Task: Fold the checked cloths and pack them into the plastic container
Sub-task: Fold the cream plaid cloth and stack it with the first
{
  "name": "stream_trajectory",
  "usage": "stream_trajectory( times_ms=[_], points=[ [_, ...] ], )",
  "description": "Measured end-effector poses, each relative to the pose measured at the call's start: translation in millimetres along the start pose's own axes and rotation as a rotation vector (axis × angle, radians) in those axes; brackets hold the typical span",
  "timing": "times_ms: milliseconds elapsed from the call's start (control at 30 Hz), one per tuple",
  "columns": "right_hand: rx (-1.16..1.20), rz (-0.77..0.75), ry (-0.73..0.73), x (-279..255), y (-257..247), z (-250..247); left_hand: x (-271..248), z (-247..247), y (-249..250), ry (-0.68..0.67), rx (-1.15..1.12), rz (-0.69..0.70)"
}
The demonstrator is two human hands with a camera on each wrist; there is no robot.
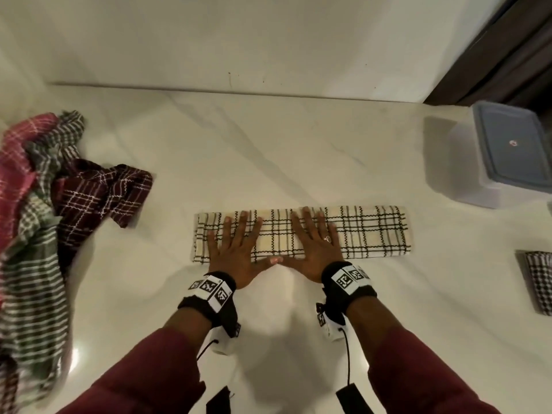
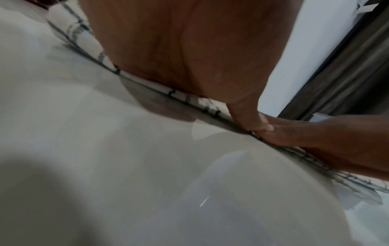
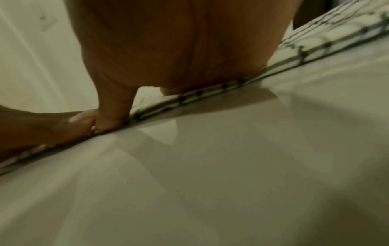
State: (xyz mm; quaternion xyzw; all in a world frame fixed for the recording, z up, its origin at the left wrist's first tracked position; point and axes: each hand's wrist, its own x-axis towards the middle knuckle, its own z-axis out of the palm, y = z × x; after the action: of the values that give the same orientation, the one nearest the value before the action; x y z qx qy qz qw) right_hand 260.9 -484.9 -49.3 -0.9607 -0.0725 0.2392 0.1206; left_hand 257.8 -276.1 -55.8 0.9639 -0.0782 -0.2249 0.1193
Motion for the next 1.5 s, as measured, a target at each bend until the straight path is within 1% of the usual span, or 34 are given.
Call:
stream_trajectory(
  times_ms=[67, 200, 267, 367, 500, 567, 633, 700, 733, 800, 867, 933, 967, 1033, 1067, 1100, 1133, 1167, 1200, 1233, 1267, 1300, 1333, 1367, 1400, 1433, 1500],
  points=[
    [0.012, 0.097, 0.027, -4.5, 17.5, -6.7, -0.7, -2.4, 1.3, 0.000, 0.007, -0.009],
    [0.120, 0.327, 0.078, -18.5, 63.6, -19.5, -2.4, -6.7, -0.8, -0.018, -0.013, -0.010],
    [0.144, 0.416, 0.077, -30.0, 83.1, -23.7, -3.1, -7.8, -2.6, -0.035, -0.011, 0.000],
    [0.163, 0.439, 0.069, -50.3, 89.5, -20.3, -11.2, -9.2, -4.7, -0.052, -0.009, 0.016],
    [0.192, 0.406, 0.088, -83.7, 67.6, 5.5, -35.4, -6.7, -10.7, -0.059, 0.000, -0.007],
    [0.203, 0.381, 0.147, -105.2, 57.9, 20.6, -54.4, -0.6, -15.8, -0.039, 0.006, -0.034],
    [0.270, 0.384, 0.283, -122.9, 54.0, 29.3, -75.2, 4.8, -19.3, -0.046, 0.002, -0.059],
    [0.356, 0.492, 0.455, -133.0, 55.6, 31.1, -92.2, 9.8, -20.6, -0.036, -0.037, -0.081],
    [0.398, 0.577, 0.493, -134.8, 57.9, 29.9, -98.2, 11.5, -19.3, -0.010, -0.056, -0.093],
    [0.506, 0.695, 0.460, -133.8, 62.1, 23.2, -107.7, 11.7, -12.9, 0.069, -0.106, -0.115],
    [0.668, 0.701, 0.389, -128.9, 65.6, 15.3, -115.5, 10.3, -5.1, 0.136, -0.191, -0.098],
    [0.802, 0.696, 0.333, -124.3, 62.0, 3.2, -120.1, 7.7, 0.3, 0.123, -0.372, -0.043],
    [0.815, 0.672, 0.342, -123.0, 55.6, -3.9, -120.9, 5.1, 1.1, 0.094, -0.508, -0.020],
    [0.772, 0.541, 0.469, -120.3, 29.2, -18.8, -123.0, -4.6, 1.6, 0.035, -0.816, -0.007],
    [0.756, 0.436, 0.539, -121.2, 7.7, -26.1, -125.5, -13.2, 1.9, 0.022, -0.981, -0.022],
    [0.761, 0.293, 0.565, -124.8, -16.7, -33.5, -125.2, -20.1, 2.0, 0.008, -1.162, -0.062],
    [0.783, 0.111, 0.524, -127.8, -44.6, -38.3, -126.5, -26.8, -0.9, -0.020, -1.368, -0.109],
    [0.798, -0.072, 0.430, -131.3, -72.1, -41.9, -128.3, -34.1, -4.4, -0.051, -1.566, -0.139],
    [0.793, -0.229, 0.306, -132.8, -95.3, -42.5, -128.6, -40.9, -10.5, -0.068, -1.734, -0.137],
    [0.764, -0.341, 0.205, -132.4, -113.8, -40.0, -129.6, -46.9, -19.0, -0.072, -1.865, -0.121],
    [0.724, -0.397, 0.172, -130.0, -123.7, -35.4, -130.5, -50.9, -24.8, -0.063, -1.962, -0.115],
    [0.685, -0.409, 0.191, -125.5, -129.3, -30.1, -131.9, -52.8, -32.6, -0.023, -1.989, -0.122],
    [0.644, -0.400, 0.240, -119.0, -130.7, -24.5, -132.5, -53.1, -40.9, 0.040, -1.950, -0.148],
    [0.587, -0.383, 0.280, -111.7, -129.1, -18.0, -132.8, -51.7, -48.6, 0.126, -1.865, -0.195],
    [0.520, -0.378, 0.289, -104.9, -126.7, -11.8, -133.2, -50.2, -54.3, 0.200, -1.788, -0.248],
    [0.439, -0.378, 0.269, -100.2, -124.1, -6.4, -132.3, -47.7, -58.0, 0.228, -1.751, -0.277],
    [0.254, -0.393, 0.184, -90.1, -122.4, 6.3, -130.1, -43.8, -60.7, 0.231, -1.752, -0.267]
  ],
)
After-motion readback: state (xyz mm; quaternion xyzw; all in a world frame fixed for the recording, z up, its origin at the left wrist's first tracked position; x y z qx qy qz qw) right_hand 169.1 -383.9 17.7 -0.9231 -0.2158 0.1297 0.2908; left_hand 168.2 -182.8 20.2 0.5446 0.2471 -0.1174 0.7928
